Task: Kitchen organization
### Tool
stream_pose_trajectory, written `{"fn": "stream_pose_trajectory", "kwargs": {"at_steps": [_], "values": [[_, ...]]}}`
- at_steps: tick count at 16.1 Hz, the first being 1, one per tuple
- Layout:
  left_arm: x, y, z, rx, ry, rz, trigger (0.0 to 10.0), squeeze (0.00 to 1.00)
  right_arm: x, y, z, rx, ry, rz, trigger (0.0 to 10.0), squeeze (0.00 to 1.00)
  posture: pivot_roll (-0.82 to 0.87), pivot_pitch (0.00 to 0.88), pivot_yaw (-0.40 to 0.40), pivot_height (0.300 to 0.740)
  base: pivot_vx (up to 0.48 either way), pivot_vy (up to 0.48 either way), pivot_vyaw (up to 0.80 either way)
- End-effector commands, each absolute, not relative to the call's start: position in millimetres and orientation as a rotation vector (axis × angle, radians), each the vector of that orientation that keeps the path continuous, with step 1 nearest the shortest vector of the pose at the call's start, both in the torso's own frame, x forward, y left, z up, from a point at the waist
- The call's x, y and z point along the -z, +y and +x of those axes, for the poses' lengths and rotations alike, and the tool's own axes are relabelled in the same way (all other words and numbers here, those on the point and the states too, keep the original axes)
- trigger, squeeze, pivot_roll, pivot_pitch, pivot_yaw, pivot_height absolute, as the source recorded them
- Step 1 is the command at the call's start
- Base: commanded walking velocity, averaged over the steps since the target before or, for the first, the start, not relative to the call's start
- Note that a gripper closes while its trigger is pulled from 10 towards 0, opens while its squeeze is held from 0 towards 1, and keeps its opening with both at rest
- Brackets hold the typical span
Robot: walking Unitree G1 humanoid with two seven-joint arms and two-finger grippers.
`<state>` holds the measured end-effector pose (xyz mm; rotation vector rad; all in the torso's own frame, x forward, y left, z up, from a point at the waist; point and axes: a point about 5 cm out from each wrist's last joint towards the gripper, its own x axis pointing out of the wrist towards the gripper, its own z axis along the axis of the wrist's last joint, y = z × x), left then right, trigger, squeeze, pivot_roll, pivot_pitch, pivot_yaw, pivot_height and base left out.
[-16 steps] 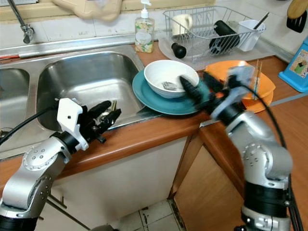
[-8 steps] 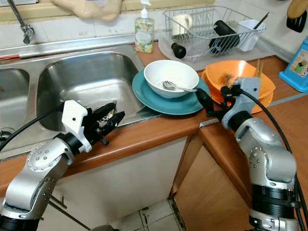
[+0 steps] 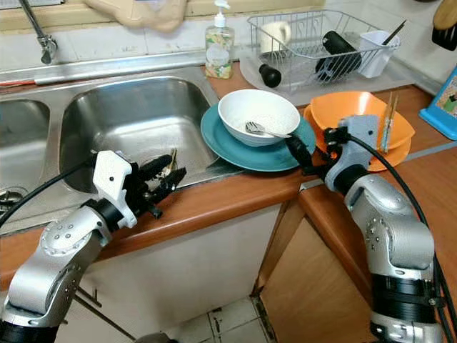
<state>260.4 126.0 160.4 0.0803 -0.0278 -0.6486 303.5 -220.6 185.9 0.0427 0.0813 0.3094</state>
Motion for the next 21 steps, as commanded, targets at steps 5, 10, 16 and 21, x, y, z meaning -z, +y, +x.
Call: {"fn": "stream_pose_trajectory", "kwargs": {"at_steps": [5,10,16,21], "values": [[-162,124,259,0.662,-0.033,0.106,10.0,0.0,-194,-225,302,-0.306,0.051,-0.027,10.0,0.0,-0.01,0.0,0.016,0.74,0.0,0.0,0.0],[-161,124,260,0.656,-0.032,0.111,10.0,0.0,-209,-239,302,-0.304,0.008,-0.089,10.0,0.0,-0.02,0.0,0.013,0.74,0.0,0.0,0.0],[-161,124,260,0.656,-0.032,0.115,10.0,0.0,-208,-246,281,-0.47,0.106,-0.281,10.0,0.0,-0.02,0.0,0.013,0.74,0.0,0.0,0.0],[-161,121,261,0.669,-0.032,0.113,10.0,0.0,-204,-235,288,-0.477,0.098,-0.291,10.0,0.0,-0.02,0.0,0.018,0.74,0.0,0.0,0.0]]}}
